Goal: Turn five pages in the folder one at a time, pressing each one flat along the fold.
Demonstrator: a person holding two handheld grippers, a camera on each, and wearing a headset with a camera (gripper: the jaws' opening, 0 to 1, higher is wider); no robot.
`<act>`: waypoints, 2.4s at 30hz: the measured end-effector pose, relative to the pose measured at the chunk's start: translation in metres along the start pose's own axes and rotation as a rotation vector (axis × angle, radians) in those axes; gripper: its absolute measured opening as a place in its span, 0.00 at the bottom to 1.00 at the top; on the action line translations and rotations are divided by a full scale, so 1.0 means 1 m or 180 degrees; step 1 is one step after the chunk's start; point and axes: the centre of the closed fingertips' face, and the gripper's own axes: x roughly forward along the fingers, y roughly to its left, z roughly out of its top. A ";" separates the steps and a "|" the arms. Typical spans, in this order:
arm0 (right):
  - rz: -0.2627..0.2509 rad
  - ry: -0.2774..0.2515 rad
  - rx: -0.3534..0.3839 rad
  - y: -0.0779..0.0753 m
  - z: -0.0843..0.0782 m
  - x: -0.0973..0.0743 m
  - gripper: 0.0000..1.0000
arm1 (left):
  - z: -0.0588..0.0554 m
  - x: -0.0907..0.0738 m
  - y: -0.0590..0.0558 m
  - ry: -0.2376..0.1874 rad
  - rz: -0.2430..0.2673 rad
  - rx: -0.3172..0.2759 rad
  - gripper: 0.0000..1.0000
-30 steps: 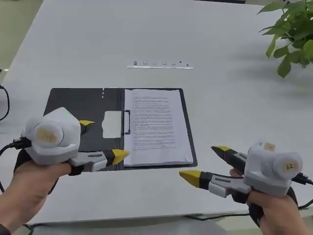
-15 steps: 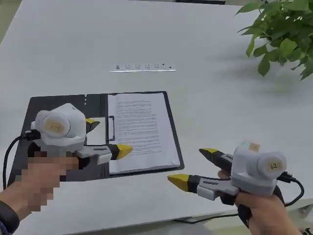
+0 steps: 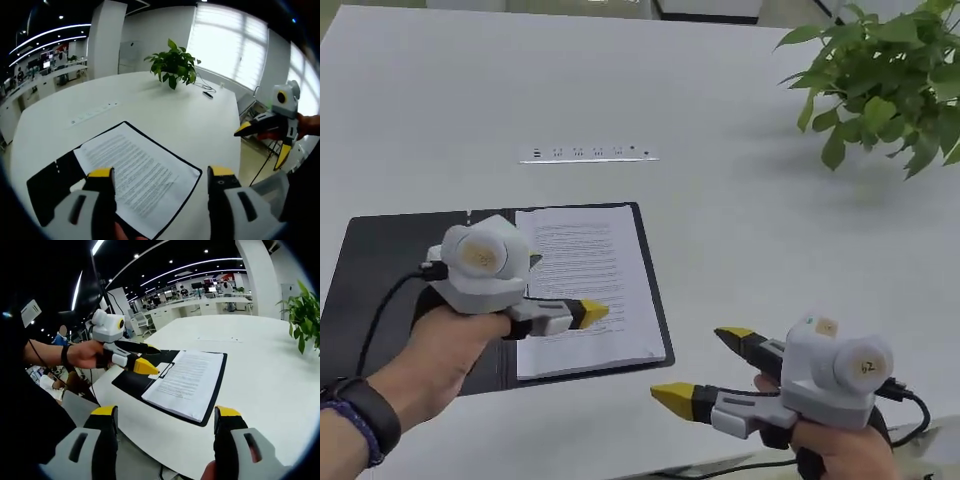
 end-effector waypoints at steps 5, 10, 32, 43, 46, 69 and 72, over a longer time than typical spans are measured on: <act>-0.0002 0.0032 0.0013 -0.002 -0.004 0.000 0.78 | -0.008 0.021 -0.009 0.0119 -0.0030 0.0125 0.73; -0.0023 0.0033 0.0052 -0.006 -0.006 -0.001 0.76 | -0.018 0.045 -0.016 0.0239 -0.0021 0.0252 0.72; -0.0051 0.0112 0.0167 -0.013 -0.021 -0.004 0.75 | -0.076 0.113 -0.022 0.0656 0.0209 0.0374 0.74; -0.0036 0.0102 0.0200 -0.019 -0.020 0.006 0.73 | -0.079 0.112 -0.015 0.0544 0.0258 0.0470 0.70; -0.0021 0.0109 0.0215 -0.020 -0.022 0.010 0.72 | -0.078 0.110 -0.010 0.0469 0.0256 0.0424 0.65; 0.0120 -0.0220 0.0649 -0.063 -0.002 0.082 0.63 | -0.079 0.090 -0.008 0.0257 0.0281 -0.0124 0.44; 0.0178 -0.0173 0.0662 -0.064 -0.002 0.096 0.63 | -0.080 0.089 -0.010 0.0258 0.0286 -0.0126 0.43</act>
